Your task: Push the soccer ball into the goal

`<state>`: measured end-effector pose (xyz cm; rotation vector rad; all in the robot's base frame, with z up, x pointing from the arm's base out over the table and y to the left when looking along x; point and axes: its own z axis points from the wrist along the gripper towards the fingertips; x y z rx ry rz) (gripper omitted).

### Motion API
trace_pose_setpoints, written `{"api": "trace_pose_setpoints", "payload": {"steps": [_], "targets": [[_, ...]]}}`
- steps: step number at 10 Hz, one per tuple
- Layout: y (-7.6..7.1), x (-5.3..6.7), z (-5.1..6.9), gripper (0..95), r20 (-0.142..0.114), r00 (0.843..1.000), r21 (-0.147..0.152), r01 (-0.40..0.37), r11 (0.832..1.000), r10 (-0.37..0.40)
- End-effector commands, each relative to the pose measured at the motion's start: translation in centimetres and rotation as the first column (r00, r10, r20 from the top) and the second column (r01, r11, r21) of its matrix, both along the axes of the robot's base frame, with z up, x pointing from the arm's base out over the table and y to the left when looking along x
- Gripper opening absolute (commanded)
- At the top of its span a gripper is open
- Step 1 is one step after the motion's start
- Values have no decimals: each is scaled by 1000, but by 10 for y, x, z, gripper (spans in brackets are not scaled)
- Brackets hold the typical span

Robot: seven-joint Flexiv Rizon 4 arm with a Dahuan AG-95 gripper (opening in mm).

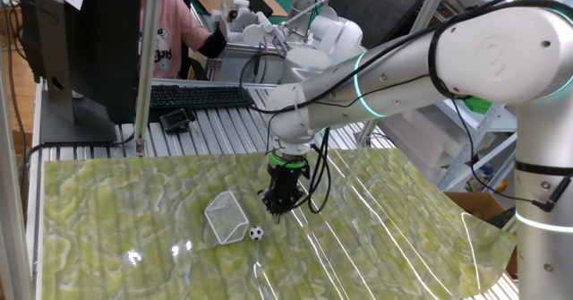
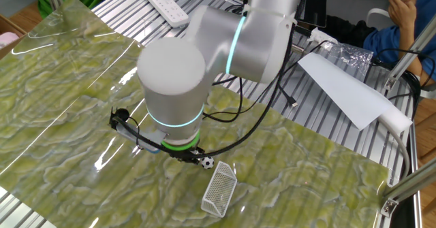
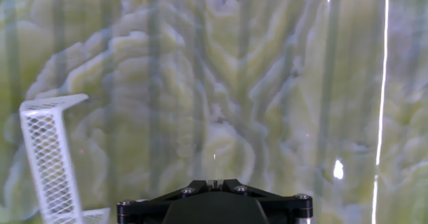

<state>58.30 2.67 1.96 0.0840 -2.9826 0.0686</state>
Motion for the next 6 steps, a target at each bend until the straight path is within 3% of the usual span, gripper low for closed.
{"api": "trace_pose_setpoints", "payload": {"steps": [1,6], "targets": [[3,-6,4,0,-2,1000,-4,7,1000,-7],[3,-20,1,0,-6,1000,11,21,1000,-21]]}}
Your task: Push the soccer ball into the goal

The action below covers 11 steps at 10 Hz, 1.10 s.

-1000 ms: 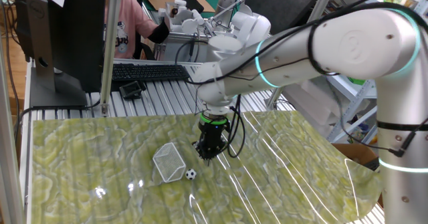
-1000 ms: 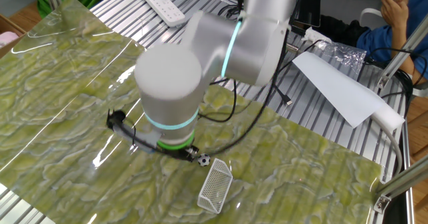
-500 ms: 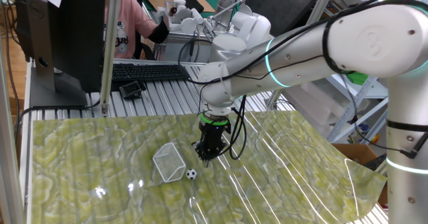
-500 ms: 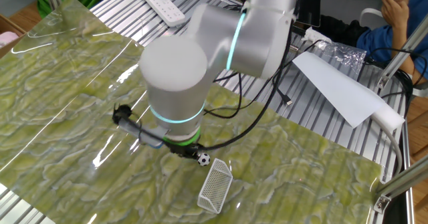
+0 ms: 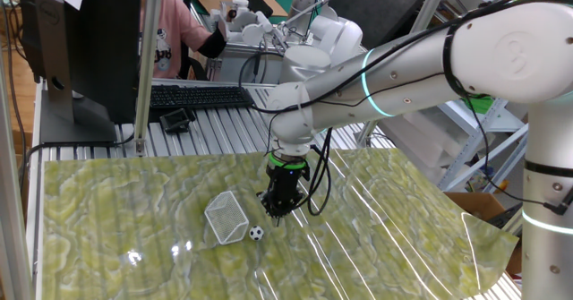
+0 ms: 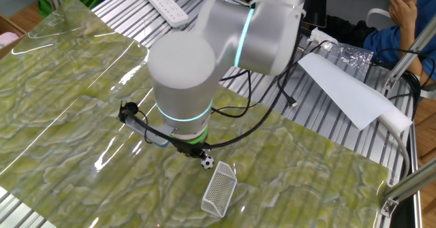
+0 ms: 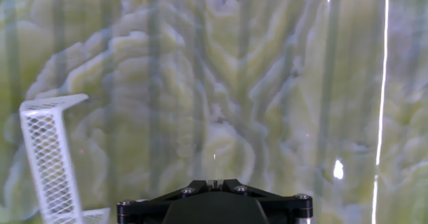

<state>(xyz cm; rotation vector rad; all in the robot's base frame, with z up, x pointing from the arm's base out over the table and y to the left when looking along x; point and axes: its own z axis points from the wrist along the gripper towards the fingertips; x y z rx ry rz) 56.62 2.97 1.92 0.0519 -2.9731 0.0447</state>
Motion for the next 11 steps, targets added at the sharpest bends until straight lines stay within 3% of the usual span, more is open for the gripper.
{"api": "trace_pose_setpoints", "payload": {"steps": [1,6,11], "targets": [[0,-4,2,0,5,1000,-2,-1,1000,1],[7,-12,6,0,2,1000,-3,0,1000,0],[15,-24,0,0,3,1000,3,18,1000,-18]]}}
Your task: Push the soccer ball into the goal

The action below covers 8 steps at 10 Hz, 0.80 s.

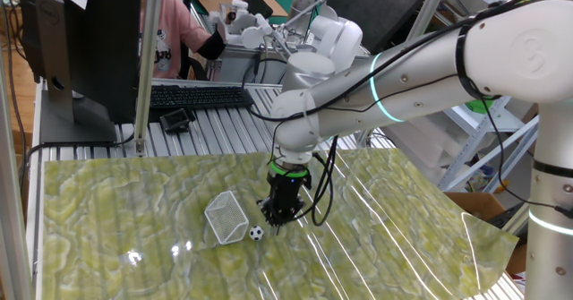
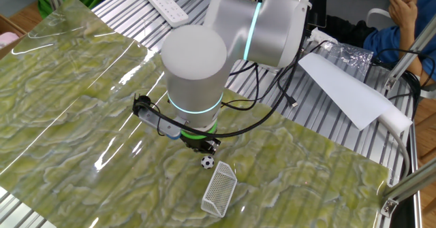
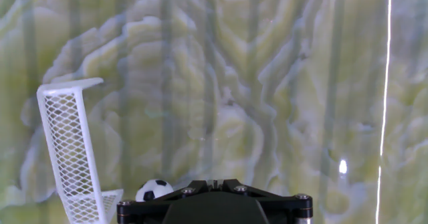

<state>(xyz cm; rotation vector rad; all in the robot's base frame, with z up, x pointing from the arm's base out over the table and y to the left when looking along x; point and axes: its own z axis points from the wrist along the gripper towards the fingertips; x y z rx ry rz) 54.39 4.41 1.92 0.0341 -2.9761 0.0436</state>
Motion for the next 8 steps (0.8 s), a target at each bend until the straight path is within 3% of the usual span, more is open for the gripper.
{"api": "trace_pose_setpoints", "payload": {"steps": [1,8], "targets": [[4,-4,-1,0,2,1000,4,13,1000,-13],[12,-6,-5,0,13,999,31,52,998,-53]]}}
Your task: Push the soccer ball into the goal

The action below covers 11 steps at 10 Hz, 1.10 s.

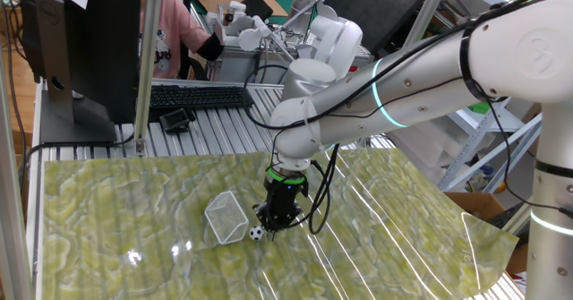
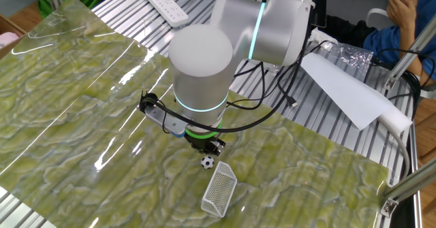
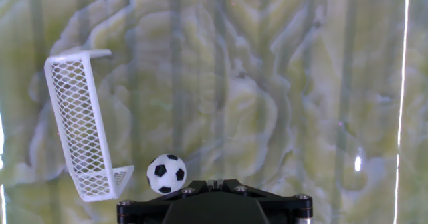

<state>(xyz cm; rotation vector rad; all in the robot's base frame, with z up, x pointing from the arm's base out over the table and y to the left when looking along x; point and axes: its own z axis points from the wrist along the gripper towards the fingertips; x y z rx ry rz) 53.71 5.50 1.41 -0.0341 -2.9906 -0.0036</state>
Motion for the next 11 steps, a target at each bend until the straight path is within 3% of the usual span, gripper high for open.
{"api": "trace_pose_setpoints", "payload": {"steps": [1,4,5,6,9,11], "targets": [[2,3,-1,0,2,1000,2,13,1000,-13],[5,6,2,0,20,991,3,131,991,-131],[6,6,2,0,19,980,13,199,980,-199],[6,6,2,0,15,955,33,297,954,-297],[6,6,2,0,39,921,44,387,921,-388],[6,6,2,0,36,912,57,406,912,-408]]}}
